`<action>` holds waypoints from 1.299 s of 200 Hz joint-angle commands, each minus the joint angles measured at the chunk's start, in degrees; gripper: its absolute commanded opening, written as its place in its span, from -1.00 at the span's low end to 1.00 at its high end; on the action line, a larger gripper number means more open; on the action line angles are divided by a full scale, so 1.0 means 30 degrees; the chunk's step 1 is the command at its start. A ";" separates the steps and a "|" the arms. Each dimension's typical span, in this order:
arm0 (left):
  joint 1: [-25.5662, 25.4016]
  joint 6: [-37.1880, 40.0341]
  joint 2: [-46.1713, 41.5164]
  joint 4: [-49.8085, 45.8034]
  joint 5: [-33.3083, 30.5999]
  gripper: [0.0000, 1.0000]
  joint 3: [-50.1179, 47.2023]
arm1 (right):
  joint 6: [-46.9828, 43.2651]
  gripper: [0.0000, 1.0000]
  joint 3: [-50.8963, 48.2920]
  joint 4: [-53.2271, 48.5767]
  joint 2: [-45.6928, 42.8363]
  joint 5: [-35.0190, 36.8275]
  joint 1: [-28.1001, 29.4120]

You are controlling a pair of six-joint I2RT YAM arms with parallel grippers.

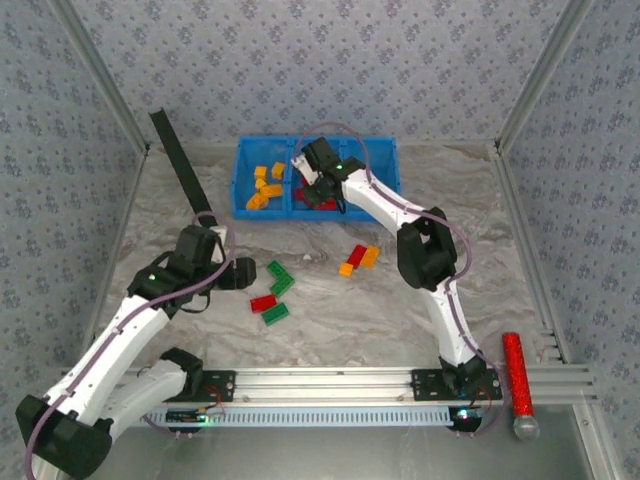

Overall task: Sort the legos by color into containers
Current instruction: Place the lego in the container, then pick up the lego from the center of the table.

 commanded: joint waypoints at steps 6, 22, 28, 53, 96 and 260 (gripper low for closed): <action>-0.1705 -0.1344 0.0100 0.0918 -0.1097 0.67 -0.0191 | -0.0300 -0.28 0.1278 -0.0571 0.1097 0.0470 -0.0167; -0.2827 -0.1933 0.0664 0.0592 -0.2028 0.68 -0.0052 | -0.0252 -0.20 0.1279 -0.0648 0.1363 -0.0038 -0.0355; -0.3291 -0.2099 0.0964 0.0541 -0.2363 0.68 -0.0018 | -0.0201 -0.16 0.1154 -0.0537 0.1406 -0.0139 -0.0409; -0.4909 -0.2610 0.1949 0.1258 -0.3056 0.68 0.0011 | 0.0158 -0.08 0.0646 0.0059 0.1276 -0.0611 -0.0601; -0.6691 -0.2653 0.4089 0.3029 -0.3707 0.68 0.0869 | 0.0343 -0.01 0.0682 0.0118 0.0576 -0.1183 -0.0724; -0.9501 0.0422 1.8540 0.9603 -0.2584 0.57 0.7753 | 0.3698 0.30 -0.9315 0.0434 -1.3307 -0.1937 -0.1952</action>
